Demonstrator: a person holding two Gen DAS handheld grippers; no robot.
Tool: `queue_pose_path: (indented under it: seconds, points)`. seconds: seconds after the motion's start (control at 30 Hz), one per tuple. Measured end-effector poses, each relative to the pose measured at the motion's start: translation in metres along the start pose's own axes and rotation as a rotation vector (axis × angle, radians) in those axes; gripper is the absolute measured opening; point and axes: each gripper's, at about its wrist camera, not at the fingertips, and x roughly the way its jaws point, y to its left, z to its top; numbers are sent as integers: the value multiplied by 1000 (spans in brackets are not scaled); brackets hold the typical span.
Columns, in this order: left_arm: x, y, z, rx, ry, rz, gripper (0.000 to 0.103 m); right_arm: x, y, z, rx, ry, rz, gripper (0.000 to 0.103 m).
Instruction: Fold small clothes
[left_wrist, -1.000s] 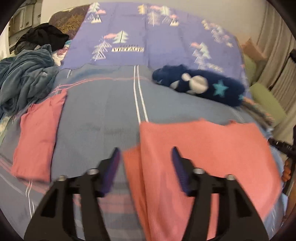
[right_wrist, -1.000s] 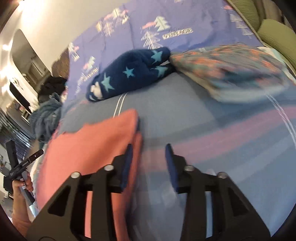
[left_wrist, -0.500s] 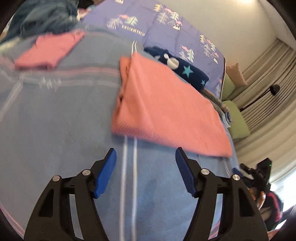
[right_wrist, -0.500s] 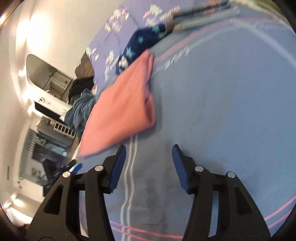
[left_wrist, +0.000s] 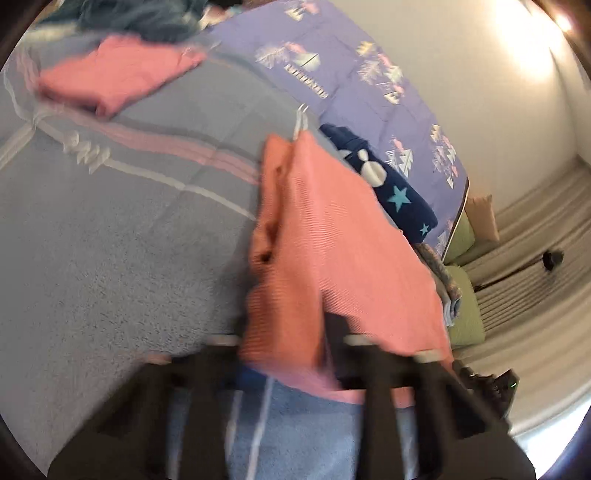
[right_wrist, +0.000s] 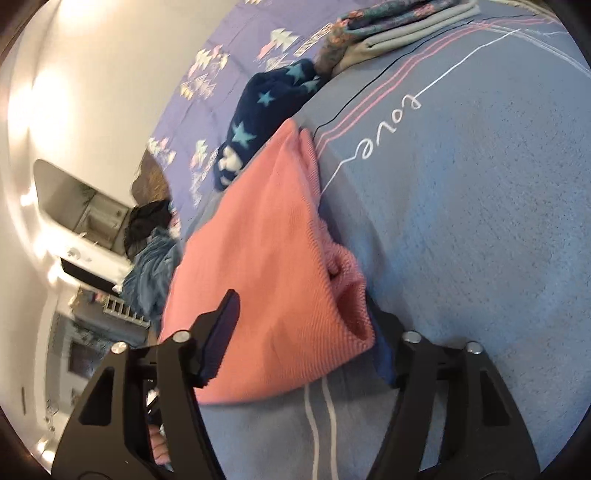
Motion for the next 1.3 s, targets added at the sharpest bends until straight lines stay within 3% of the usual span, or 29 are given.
queue_pose_path:
  seconds: [0.03, 0.13, 0.2, 0.33, 0.47, 0.57, 0.67, 0.77, 0.8, 0.83, 0.93, 1.03, 1.13, 1.3]
  points:
    - [2, 6, 1, -50, 13, -37, 8, 6, -2, 1, 14, 45, 15, 9]
    - [-3, 2, 3, -60, 10, -43, 6, -4, -14, 12, 99, 50, 94, 7]
    - [-11, -14, 3, -27, -4, -45, 6, -20, -13, 23, 85, 25, 130, 7]
    - [-26, -56, -5, 47, 13, -119, 6, -68, -12, 40, 13, -50, 114, 6]
    - [-34, -96, -57, 154, 108, -197, 6, -139, -50, 37, -44, -114, 34, 6]
    - [-22, -100, -116, 191, 240, -193, 6, -163, -90, 16, -49, -75, -61, 7]
    - [-14, -88, -156, 226, 284, -106, 6, -169, -128, -11, -37, -16, -158, 14]
    - [-25, -82, -160, 197, 270, -122, 7, -188, -140, -17, -41, -90, -181, 29]
    - [-28, -84, -159, 204, 266, -108, 7, -193, -139, -14, -47, -121, -205, 40]
    - [-34, -89, -159, 235, 253, -80, 7, -199, -137, -12, -64, -152, -233, 42]
    - [-43, -100, -160, 298, 224, -30, 7, -209, -115, -7, -192, -233, -303, 42]
    - [-47, -94, -159, 281, 206, -19, 7, -204, -82, -13, -348, -269, -299, 46]
    - [-48, -85, -164, 263, 211, -9, 7, -180, -39, -33, -564, -198, -227, 51]
    - [-65, -93, -165, 338, 171, -23, 5, -138, 32, -99, -954, -56, -87, 63]
